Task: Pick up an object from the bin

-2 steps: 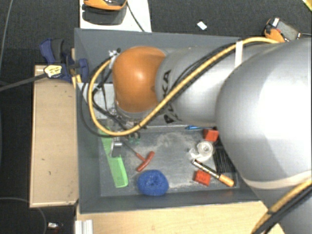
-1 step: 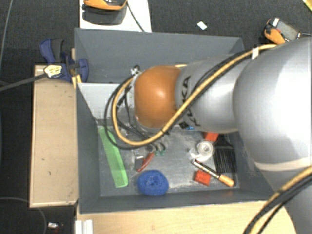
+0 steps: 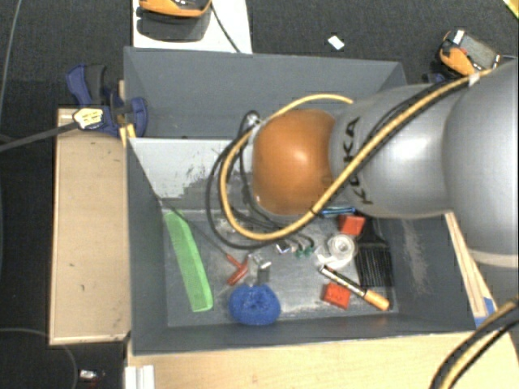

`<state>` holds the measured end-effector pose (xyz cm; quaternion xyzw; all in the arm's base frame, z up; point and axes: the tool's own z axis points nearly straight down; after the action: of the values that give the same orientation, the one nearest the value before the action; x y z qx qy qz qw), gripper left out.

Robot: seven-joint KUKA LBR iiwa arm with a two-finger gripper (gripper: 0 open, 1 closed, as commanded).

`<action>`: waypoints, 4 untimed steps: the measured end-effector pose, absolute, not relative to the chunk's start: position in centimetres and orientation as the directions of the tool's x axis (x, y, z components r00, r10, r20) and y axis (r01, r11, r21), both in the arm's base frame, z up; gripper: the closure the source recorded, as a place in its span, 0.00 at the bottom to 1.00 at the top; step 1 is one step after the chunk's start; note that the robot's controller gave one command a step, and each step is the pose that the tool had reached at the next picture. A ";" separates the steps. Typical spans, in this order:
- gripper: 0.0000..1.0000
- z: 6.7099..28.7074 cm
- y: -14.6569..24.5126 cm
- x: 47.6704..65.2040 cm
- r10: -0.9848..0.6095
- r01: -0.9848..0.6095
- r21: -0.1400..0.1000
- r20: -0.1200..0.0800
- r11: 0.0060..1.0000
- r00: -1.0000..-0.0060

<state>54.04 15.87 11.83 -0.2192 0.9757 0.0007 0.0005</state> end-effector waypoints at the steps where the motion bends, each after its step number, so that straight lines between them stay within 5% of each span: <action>1: 0.00 11.4 14.2 54.9 -0.278 -0.278 0.000 -0.003 0.961 -0.961; 2: 0.00 9.2 14.3 51.3 -0.460 -0.460 0.000 -0.004 0.888 -0.888; 3: 1.00 7.4 13.8 51.6 -0.358 -0.358 0.000 -0.010 0.934 -0.934; 4: 1.00 7.4 13.8 51.6 -0.358 -0.358 0.000 -0.010 0.934 -0.934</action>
Offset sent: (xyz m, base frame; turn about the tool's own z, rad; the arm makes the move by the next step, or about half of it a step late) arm -0.0622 -0.0146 -0.0483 -0.3777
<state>51.57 13.83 7.44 -0.1818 0.9833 0.0009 0.0049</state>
